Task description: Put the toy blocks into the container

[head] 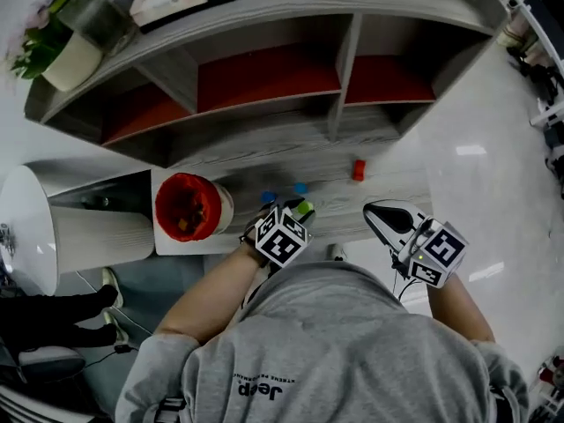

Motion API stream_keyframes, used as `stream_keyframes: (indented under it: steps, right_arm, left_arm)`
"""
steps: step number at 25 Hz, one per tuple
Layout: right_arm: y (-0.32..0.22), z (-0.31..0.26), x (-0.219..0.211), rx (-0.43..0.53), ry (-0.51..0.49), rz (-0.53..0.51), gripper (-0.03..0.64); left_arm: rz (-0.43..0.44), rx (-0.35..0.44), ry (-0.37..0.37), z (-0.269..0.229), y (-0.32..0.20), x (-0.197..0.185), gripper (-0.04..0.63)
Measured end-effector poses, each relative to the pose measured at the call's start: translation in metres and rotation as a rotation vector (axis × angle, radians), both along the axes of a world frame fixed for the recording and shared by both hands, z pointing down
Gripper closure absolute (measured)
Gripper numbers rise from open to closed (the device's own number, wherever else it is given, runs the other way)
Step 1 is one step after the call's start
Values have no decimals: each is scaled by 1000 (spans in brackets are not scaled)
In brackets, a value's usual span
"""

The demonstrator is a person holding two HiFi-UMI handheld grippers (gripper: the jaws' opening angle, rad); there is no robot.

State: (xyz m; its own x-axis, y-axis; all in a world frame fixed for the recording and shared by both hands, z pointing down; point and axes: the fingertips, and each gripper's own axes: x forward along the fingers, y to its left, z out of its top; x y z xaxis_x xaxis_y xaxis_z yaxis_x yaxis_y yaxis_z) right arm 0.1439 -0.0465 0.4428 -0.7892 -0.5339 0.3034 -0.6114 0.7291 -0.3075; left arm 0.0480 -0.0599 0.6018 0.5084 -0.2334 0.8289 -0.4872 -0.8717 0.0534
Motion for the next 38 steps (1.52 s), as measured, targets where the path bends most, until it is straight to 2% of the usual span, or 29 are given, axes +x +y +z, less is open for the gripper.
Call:
stream_keyframes:
  steps: [3,6,11,16,20,23,28,33,38]
  right_arm:
    - [-17,-19,-73,63,-17,-89,598]
    - [-34,-37,-153,130,-32,-184,598]
    - [-32,-55,-261,163,-36,-257,598]
    - [-36,-58,-320,172,-7,-295,598]
    - [-35,-58,-336,170,29,-297,598]
    - [-36,-59,-335,169,45,-274,598]
    - [-38,-61,-320,170,49,-228,598]
    - [-45,-60,-276,167,38,-159,598]
    - [-52,-60,-204,162,34,-81,598]
  left_arm:
    - [-50,90,29,-61,-14,-71,431]
    - [-118,150,1,-96,-27,-160,431]
    - [-168,148,-78,-103,-17,-285,433]
    - [-180,123,-89,-90,-16,-345,433]
    - [-160,130,-90,-79,-19,-353,434]
    - [-152,139,-81,-78,-22,-351,353]
    - [-126,162,-45,-90,-27,-337,350]
    - [-88,169,16,-101,-32,-288,348]
    - [-23,155,31,-88,-29,-205,348]
